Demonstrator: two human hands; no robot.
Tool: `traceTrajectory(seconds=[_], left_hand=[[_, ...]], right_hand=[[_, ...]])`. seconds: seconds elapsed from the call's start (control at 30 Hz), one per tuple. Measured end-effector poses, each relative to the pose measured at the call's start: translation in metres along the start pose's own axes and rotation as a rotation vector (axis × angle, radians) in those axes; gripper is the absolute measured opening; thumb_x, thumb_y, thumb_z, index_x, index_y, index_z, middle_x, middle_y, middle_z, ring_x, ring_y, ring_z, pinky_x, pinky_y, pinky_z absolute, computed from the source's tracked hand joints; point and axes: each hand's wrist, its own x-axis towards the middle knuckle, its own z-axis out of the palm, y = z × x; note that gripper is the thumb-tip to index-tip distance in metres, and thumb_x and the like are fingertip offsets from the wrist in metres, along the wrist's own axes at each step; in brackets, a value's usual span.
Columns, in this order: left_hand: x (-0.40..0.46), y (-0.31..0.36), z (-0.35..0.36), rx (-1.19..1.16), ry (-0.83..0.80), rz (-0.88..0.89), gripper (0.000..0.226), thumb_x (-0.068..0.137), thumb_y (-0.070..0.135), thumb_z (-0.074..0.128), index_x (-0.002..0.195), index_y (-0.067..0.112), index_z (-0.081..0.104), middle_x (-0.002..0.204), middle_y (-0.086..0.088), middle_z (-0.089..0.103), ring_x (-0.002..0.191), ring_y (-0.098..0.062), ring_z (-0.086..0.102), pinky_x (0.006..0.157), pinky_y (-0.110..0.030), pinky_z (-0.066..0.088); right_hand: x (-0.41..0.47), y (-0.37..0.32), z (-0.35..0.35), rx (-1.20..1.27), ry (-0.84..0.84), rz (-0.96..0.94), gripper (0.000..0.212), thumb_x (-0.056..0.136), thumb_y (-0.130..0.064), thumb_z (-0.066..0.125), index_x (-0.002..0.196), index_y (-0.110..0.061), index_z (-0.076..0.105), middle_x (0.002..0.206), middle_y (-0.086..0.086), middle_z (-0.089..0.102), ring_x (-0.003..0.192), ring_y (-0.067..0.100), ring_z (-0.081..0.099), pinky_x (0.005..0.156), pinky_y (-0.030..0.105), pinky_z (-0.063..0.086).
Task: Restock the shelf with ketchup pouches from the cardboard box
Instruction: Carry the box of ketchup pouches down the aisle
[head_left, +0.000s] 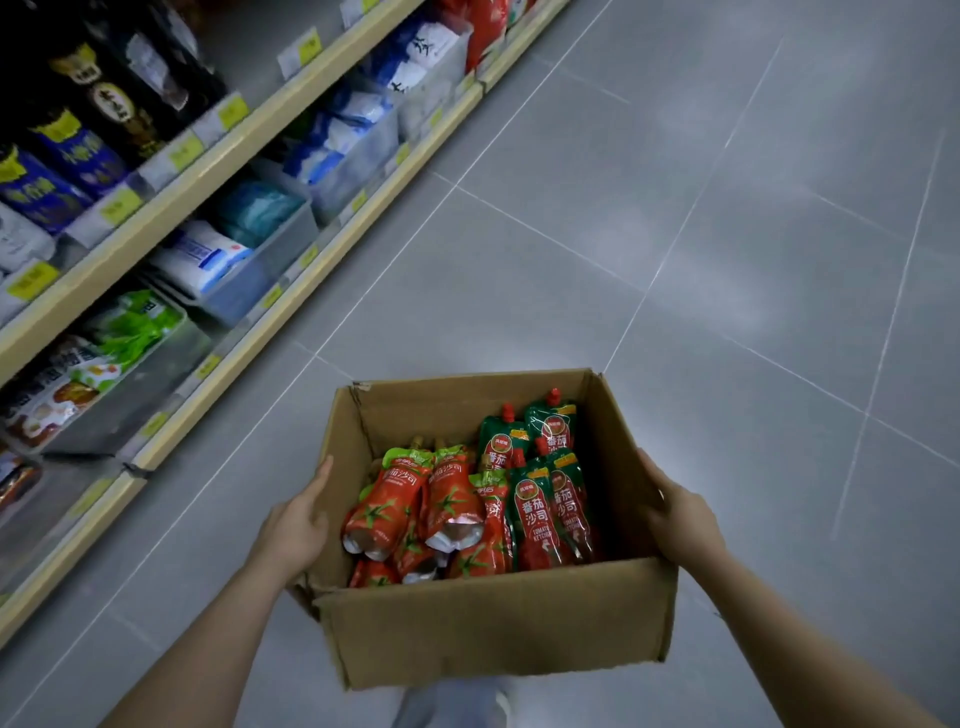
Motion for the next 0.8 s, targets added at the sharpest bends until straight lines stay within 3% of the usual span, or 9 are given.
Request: traceTrajectory(seconds=[0.13,0.27,0.37,0.43,0.57,0.7,0.8], left_hand=[[0.052,0.043,-0.005,0.023,-0.048,0.001,0.07,0.093,0.008,0.042,0.146,0.039,0.009,0.108,-0.022,0.064,0.08,-0.033,0.062,0.073,-0.038,0.05],[0.093,0.082,-0.008,0.031,-0.068,0.0,0.071,0.093,0.007,0.042,0.147,0.037,0.008,0.105,-0.024,0.065,0.081,-0.032,0.061,0.074,-0.038,0.049],[0.117,0.111,-0.012,0.029,-0.058,-0.018,0.071,0.094,0.008,0.043,0.146,0.038,0.007,0.077,-0.02,0.063,0.061,-0.026,0.055,0.057,-0.034,0.045],[0.133,0.132,-0.017,0.041,-0.048,-0.031,0.071,0.094,0.008,0.043,0.145,0.039,0.007,0.068,-0.018,0.059,0.055,-0.025,0.051,0.053,-0.032,0.041],[0.169,0.181,-0.024,0.001,-0.014,-0.045,0.069,0.093,0.007,0.043,0.145,0.039,0.011,0.08,-0.021,0.062,0.063,-0.028,0.057,0.059,-0.035,0.046],[0.194,0.221,-0.015,-0.021,0.025,-0.09,0.072,0.091,0.005,0.044,0.145,0.04,0.011,0.089,-0.017,0.062,0.072,-0.032,0.061,0.066,-0.041,0.05],[0.211,0.253,-0.012,-0.056,0.083,-0.14,0.073,0.091,0.003,0.046,0.146,0.037,0.013,0.097,-0.022,0.064,0.067,-0.021,0.053,0.063,-0.034,0.045]], right_hand=[[0.048,0.002,-0.023,0.028,-0.029,0.051,0.066,0.089,-0.01,0.047,0.143,-0.038,0.021,0.103,0.014,0.066,0.076,0.022,0.057,0.066,0.028,0.045],[0.099,-0.001,-0.051,0.005,-0.032,0.051,0.066,0.09,-0.011,0.048,0.144,-0.037,0.021,0.104,0.014,0.065,0.073,0.018,0.051,0.063,0.026,0.042],[0.134,-0.003,-0.074,0.008,-0.03,0.04,0.066,0.09,-0.011,0.049,0.144,-0.038,0.021,0.104,0.013,0.064,0.074,0.018,0.051,0.065,0.026,0.043],[0.161,-0.005,-0.093,-0.004,-0.021,0.016,0.066,0.09,-0.01,0.049,0.143,-0.037,0.022,0.104,0.013,0.065,0.076,0.02,0.052,0.065,0.024,0.04],[0.218,-0.006,-0.132,-0.011,-0.057,-0.007,0.068,0.09,-0.01,0.047,0.144,-0.041,0.019,0.092,0.004,0.058,0.07,0.015,0.052,0.056,0.02,0.04],[0.284,-0.004,-0.177,-0.045,-0.092,-0.079,0.068,0.09,-0.011,0.044,0.143,-0.043,0.015,0.104,0.009,0.066,0.076,0.017,0.055,0.065,0.025,0.045],[0.333,-0.013,-0.212,-0.068,-0.097,-0.149,0.068,0.091,-0.013,0.041,0.142,-0.048,0.012,0.108,0.008,0.064,0.081,0.019,0.057,0.068,0.027,0.047]])
